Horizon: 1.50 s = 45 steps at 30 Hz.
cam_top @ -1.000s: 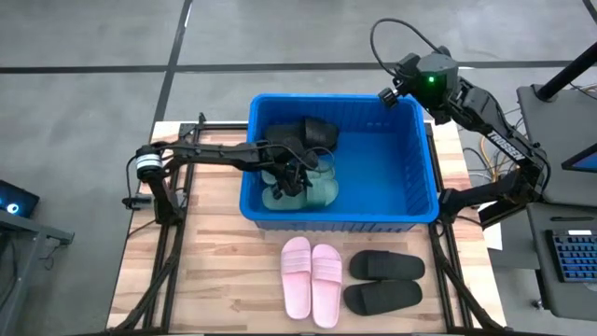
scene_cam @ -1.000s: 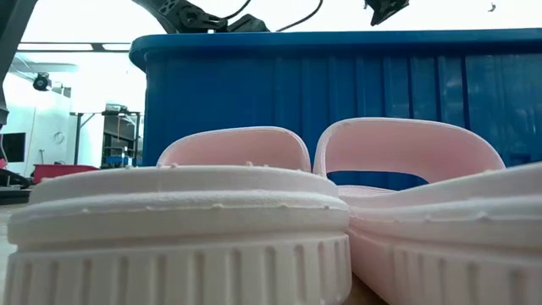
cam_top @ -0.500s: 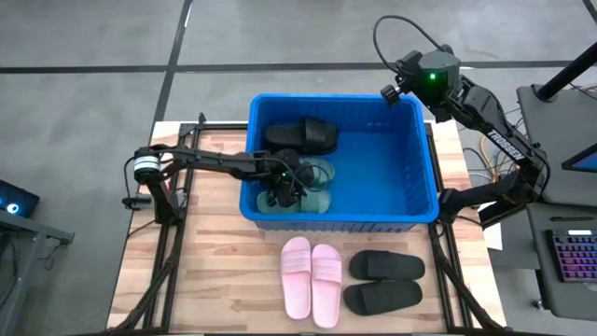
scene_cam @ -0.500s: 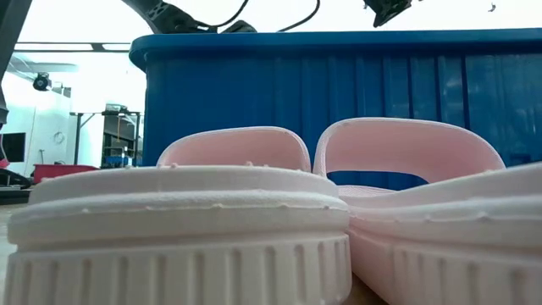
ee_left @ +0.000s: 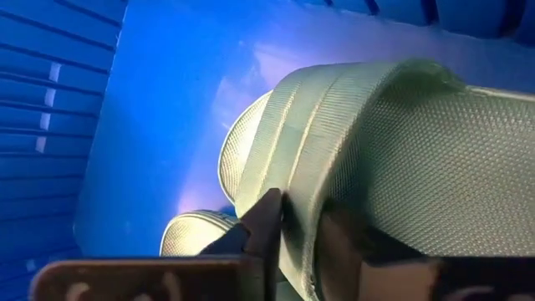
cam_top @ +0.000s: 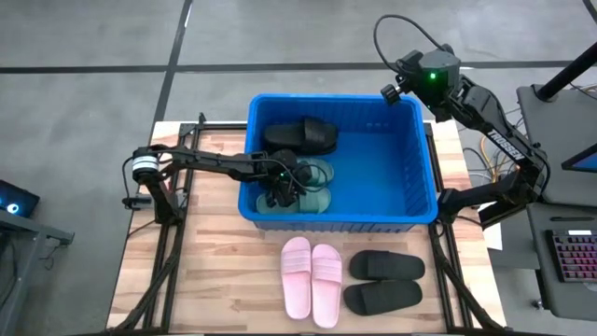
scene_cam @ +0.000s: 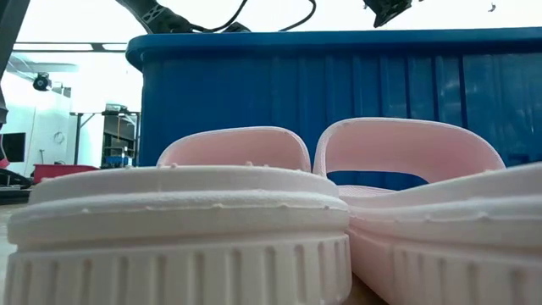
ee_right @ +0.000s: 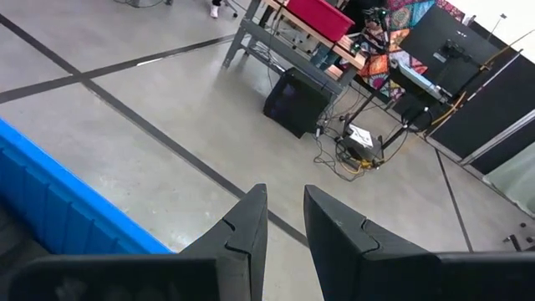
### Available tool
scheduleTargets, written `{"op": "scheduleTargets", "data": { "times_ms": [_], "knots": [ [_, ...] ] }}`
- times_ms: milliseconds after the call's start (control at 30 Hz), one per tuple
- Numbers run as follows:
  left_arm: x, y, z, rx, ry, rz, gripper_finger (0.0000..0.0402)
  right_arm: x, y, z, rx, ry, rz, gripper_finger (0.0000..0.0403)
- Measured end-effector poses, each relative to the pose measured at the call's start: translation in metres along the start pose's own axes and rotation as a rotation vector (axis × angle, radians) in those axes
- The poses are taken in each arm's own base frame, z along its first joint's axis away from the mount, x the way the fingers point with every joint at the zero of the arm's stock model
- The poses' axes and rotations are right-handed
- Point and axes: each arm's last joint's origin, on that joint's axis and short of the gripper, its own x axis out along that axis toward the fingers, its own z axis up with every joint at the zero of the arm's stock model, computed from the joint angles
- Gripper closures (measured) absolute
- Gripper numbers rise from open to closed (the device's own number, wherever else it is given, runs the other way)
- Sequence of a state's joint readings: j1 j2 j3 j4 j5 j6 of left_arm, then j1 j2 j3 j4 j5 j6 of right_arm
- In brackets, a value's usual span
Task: Pick and place slides into bin
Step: Put the green slipper into the blue bin
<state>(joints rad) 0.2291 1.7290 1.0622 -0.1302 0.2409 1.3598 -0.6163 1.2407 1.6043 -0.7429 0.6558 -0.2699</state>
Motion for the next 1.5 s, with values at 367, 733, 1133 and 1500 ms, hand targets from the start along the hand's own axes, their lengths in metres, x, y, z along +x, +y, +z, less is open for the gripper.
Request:
{"op": "scheduleTargets", "data": {
  "times_ms": [367, 733, 1133, 1500],
  "knots": [
    [-0.003, 0.003, 0.001, -0.065, -0.013, 0.026, 0.0221, 0.0, 0.0, 0.0, 0.0, 0.0, 0.0, 0.033],
    [-0.035, 0.02, 0.012, -0.104, -0.033, 0.167, 0.0158, 0.0, 0.0, 0.0, 0.0, 0.0, 0.0, 0.033],
    [-0.034, 0.009, 0.009, -0.142, -0.025, 0.125, 0.0157, 0.0, 0.0, 0.0, 0.007, 0.001, 0.001, 0.033],
    [-0.007, 0.007, 0.002, -0.091, 0.001, 0.17, 0.0157, 0.007, 0.006, 0.0, -0.005, 0.016, 0.005, 0.033]
  ]
}}
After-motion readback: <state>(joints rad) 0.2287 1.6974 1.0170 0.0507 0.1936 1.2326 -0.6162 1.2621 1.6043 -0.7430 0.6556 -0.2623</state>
